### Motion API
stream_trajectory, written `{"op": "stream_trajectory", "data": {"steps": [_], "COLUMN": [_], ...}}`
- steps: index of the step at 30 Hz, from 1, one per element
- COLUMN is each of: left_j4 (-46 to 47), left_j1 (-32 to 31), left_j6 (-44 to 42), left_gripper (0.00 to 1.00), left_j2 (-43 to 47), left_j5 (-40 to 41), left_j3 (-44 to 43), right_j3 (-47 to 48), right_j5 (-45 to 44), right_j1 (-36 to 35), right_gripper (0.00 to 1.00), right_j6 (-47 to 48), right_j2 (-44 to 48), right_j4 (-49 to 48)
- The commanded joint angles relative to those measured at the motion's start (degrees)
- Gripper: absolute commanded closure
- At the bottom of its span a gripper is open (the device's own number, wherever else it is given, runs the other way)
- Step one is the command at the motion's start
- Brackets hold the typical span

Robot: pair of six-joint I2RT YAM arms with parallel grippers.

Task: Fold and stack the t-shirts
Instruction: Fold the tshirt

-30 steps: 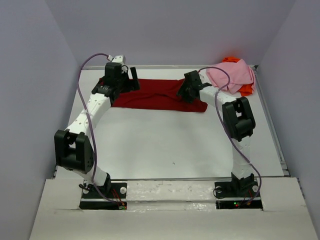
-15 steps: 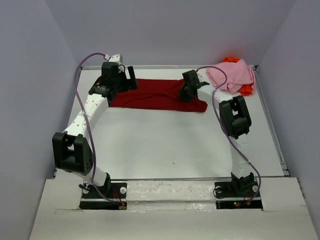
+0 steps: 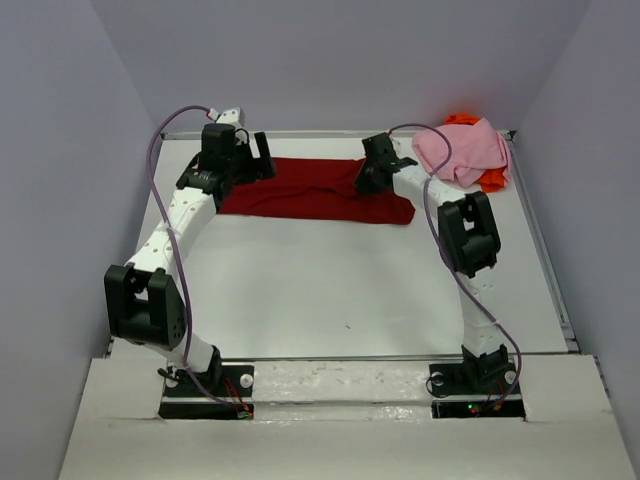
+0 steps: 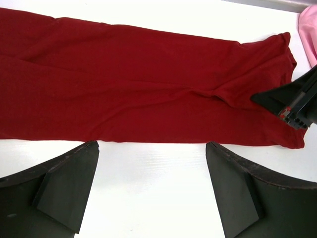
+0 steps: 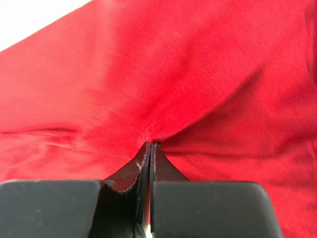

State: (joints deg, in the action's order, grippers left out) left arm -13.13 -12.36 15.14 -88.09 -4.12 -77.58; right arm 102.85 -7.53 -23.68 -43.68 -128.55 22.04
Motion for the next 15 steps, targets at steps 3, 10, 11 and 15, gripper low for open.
{"op": "stream_trajectory", "data": {"steps": [3,10,11,15], "left_j4": [2.0,3.0,3.0,3.3], "left_j1": [0.2,0.2,0.2,0.2], "left_j6": [-0.2,0.1,0.2,0.6], "left_gripper": [0.02,0.02,0.02,0.02], "left_j2": [2.8,3.2,3.3,3.5], "left_j5": [-1.8,-2.6,-2.8,-3.6], "left_j3": [1.4,3.6,3.8,4.5], "right_j3": [12.5,24.1,25.5,30.2], "right_j5": [-0.6,1.9,2.4,4.2], "right_j1": [-0.4,-0.4,-0.4,-0.4], "right_gripper": [1.0,1.0,1.0,1.0], "right_j6": [6.1,10.4,10.8,12.3], "right_j2": [-3.4,-10.7,-11.6,-15.5], "right_j4": [-1.5,-1.5,-1.5,-2.0]}}
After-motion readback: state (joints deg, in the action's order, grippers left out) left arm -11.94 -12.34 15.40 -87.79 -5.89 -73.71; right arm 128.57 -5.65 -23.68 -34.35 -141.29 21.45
